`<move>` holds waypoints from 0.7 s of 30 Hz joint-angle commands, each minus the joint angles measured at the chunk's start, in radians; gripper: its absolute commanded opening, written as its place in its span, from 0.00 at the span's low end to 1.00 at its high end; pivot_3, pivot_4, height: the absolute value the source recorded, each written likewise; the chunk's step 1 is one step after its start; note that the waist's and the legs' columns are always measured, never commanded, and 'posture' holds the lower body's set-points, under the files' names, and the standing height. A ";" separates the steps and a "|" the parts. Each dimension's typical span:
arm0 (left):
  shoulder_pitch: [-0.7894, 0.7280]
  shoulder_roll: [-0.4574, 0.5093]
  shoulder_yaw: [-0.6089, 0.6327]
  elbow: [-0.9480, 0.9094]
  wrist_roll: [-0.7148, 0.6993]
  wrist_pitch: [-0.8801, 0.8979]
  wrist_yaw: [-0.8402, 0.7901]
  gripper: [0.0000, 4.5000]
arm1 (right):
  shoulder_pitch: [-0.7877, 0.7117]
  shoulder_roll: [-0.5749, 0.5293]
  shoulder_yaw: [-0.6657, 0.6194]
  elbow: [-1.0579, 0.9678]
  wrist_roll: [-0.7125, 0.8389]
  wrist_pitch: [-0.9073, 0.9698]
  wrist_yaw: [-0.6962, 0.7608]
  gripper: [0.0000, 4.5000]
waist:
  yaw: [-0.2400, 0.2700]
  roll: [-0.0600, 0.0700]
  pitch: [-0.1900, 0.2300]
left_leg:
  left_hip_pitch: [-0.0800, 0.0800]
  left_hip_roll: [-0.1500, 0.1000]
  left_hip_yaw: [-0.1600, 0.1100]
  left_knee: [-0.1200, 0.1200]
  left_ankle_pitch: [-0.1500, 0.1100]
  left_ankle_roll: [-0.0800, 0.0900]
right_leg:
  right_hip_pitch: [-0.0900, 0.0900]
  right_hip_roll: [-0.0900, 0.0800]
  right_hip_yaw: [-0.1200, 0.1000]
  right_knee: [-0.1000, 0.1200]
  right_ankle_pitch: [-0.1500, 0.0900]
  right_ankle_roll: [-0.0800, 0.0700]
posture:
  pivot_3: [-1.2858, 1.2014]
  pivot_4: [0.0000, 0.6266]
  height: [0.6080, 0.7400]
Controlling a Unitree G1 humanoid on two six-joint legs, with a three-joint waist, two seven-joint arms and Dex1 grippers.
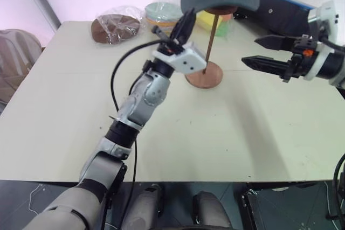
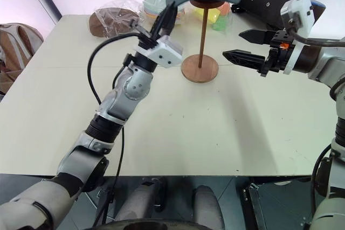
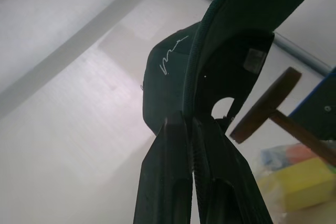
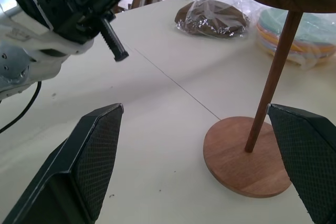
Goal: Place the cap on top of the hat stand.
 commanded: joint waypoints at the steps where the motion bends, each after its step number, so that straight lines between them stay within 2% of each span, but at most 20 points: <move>1: 0.012 -0.011 -0.023 -0.045 0.024 -0.026 0.018 0.01 | -0.005 -0.018 -0.037 -0.023 0.011 -0.012 0.007 1.00 | 0.000 0.000 0.000 | 0.000 0.000 0.000 0.000 0.000 0.000 | 0.000 0.000 0.000 0.000 0.000 0.000 | 0.52 0.24 1.00; 6: 0.044 -0.002 -0.046 -0.043 0.052 -0.041 0.020 0.01 | -0.041 -0.027 -0.142 0.004 0.108 0.079 -0.026 1.00 | 0.000 0.000 0.000 | 0.000 0.000 0.000 0.000 0.000 0.000 | 0.000 0.000 0.000 0.000 0.000 0.000 | 0.52 0.24 1.00; 14: 0.077 0.012 -0.052 -0.039 0.068 -0.050 0.026 0.01 | 0.016 -0.099 -0.317 -0.023 0.232 0.215 -0.063 1.00 | 0.001 0.000 0.000 | 0.000 0.000 0.000 0.000 0.000 0.001 | 0.001 0.000 0.000 0.000 0.000 0.000 | 0.52 0.24 1.00; 21: 0.093 0.019 -0.061 -0.006 0.088 -0.059 0.049 0.01 | 0.039 -0.092 -0.351 -0.076 0.320 0.250 -0.099 1.00 | 0.000 0.000 0.000 | 0.000 0.000 0.000 0.000 0.000 0.001 | 0.001 0.000 0.000 0.000 0.000 0.000 | 0.52 0.24 1.00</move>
